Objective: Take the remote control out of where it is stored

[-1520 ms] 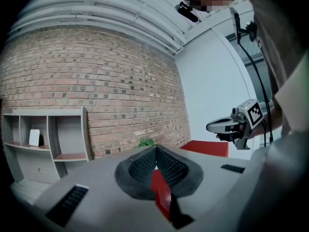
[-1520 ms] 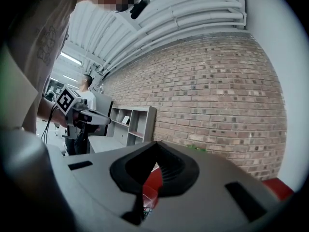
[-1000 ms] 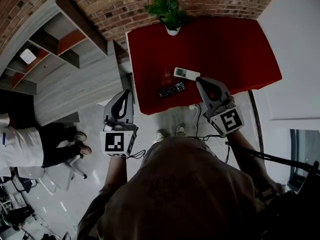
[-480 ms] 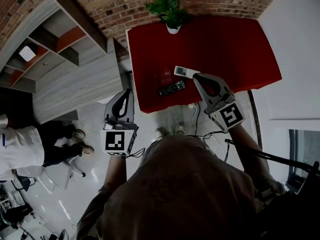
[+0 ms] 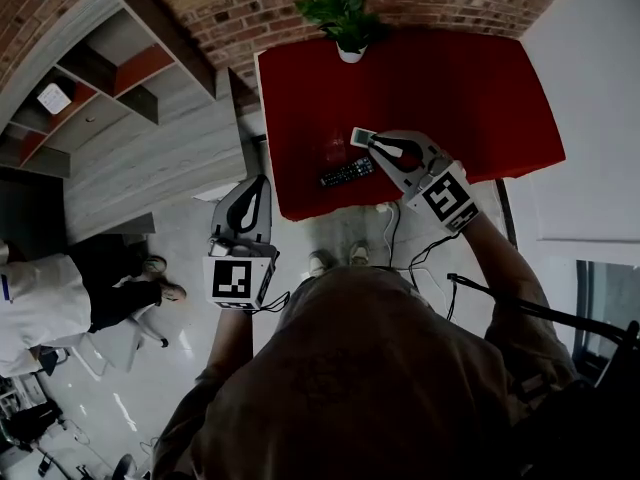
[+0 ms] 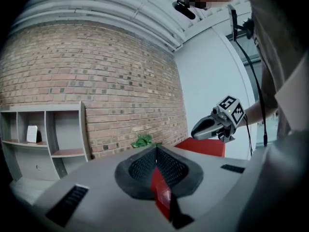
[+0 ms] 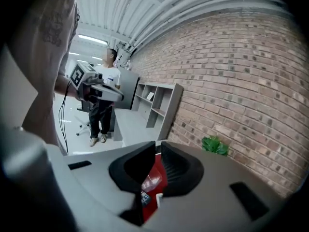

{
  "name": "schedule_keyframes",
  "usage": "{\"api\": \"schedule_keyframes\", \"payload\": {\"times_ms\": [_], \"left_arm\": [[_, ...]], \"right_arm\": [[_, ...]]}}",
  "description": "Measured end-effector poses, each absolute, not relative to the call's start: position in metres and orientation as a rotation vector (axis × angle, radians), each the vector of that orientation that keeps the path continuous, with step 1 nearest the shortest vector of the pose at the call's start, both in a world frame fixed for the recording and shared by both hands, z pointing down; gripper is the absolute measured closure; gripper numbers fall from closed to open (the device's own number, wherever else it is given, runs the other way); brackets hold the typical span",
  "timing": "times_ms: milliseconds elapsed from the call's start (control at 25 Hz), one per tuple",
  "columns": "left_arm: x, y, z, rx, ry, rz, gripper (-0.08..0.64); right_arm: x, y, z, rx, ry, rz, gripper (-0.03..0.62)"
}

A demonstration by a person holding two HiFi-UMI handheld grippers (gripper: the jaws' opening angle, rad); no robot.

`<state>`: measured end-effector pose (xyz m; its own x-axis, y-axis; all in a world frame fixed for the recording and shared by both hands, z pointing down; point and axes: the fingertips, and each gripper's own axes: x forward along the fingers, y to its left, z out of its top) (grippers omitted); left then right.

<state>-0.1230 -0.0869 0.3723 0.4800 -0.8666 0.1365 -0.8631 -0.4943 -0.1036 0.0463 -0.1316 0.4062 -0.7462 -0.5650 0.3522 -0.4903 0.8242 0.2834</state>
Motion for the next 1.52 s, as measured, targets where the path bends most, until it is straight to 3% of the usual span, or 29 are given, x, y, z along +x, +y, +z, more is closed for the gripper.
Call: {"api": "schedule_keyframes", "payload": {"times_ms": [360, 1520], "left_arm": [[-0.123, -0.087, 0.380, -2.703, 1.582, -0.273, 0.551], [-0.139, -0.088, 0.394, -2.693, 1.667, -0.312, 0.551]], "right_arm": [[0.031, -0.135, 0.469, 0.531, -2.388, -0.171, 0.425], [0.025, -0.128, 0.593, 0.082, -2.021, -0.243, 0.330]]}}
